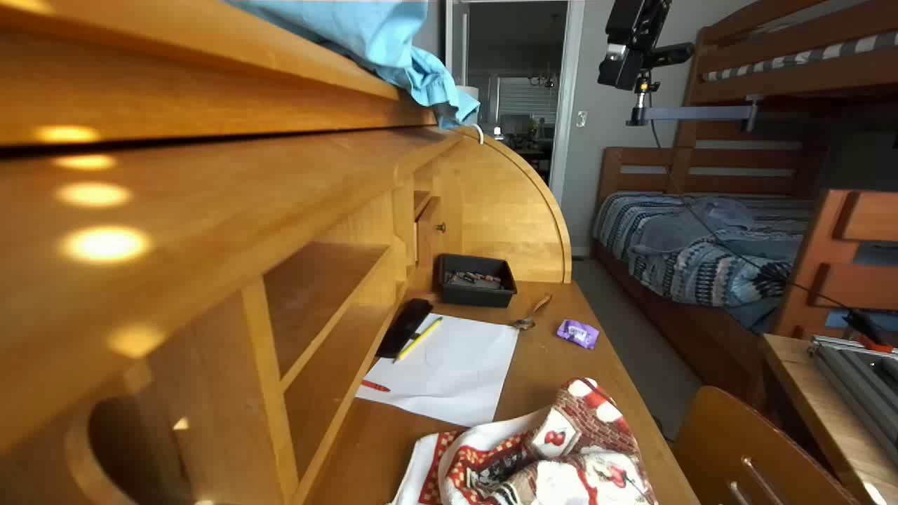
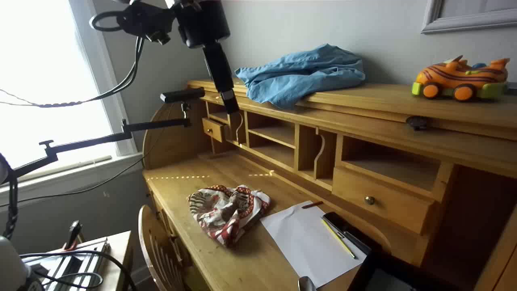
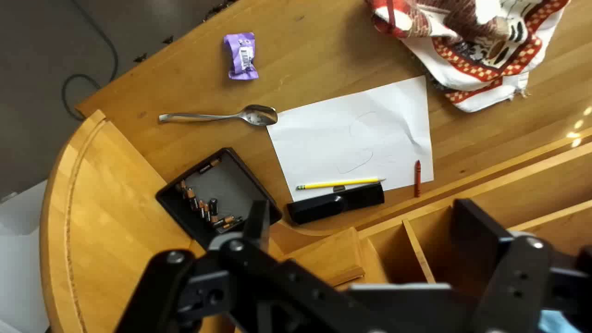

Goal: Put the purple object on the cloth then move the cloth to the right and cover the purple object

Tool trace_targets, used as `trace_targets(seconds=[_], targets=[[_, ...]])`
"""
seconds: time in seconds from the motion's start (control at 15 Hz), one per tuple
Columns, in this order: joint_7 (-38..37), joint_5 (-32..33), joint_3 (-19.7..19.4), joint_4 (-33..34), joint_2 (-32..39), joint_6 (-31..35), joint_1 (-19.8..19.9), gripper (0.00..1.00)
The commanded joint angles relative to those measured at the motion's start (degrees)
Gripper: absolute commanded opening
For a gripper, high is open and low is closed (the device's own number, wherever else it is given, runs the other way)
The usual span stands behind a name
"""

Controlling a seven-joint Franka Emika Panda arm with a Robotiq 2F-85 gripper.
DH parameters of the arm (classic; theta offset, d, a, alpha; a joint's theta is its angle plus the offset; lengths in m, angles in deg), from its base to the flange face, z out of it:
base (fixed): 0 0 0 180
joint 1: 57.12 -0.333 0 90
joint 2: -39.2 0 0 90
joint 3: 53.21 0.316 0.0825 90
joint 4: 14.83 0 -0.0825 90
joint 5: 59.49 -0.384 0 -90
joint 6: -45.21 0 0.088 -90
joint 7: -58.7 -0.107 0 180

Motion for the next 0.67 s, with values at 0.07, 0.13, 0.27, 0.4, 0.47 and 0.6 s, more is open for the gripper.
trace_targets(seconds=[0.07, 0.13, 0.27, 0.4, 0.47, 0.6], targets=[[-0.13, 0.18, -0.31, 0.11, 0.05, -0.13, -0.37, 1.00], [-0.13, 0.18, -0.31, 0.11, 0.05, -0.13, -0.37, 1.00], [-0.13, 0.18, -0.31, 0.11, 0.05, -0.13, -0.37, 1.00], [-0.13, 0.18, -0.31, 0.11, 0.05, -0.13, -0.37, 1.00], [-3.21, 1.25, 0.44, 0.73, 1.20, -1.66, 0.89, 1.00], [-8.97, 2.29, 0.92, 0.81, 3.26, -3.70, 2.82, 1.00]])
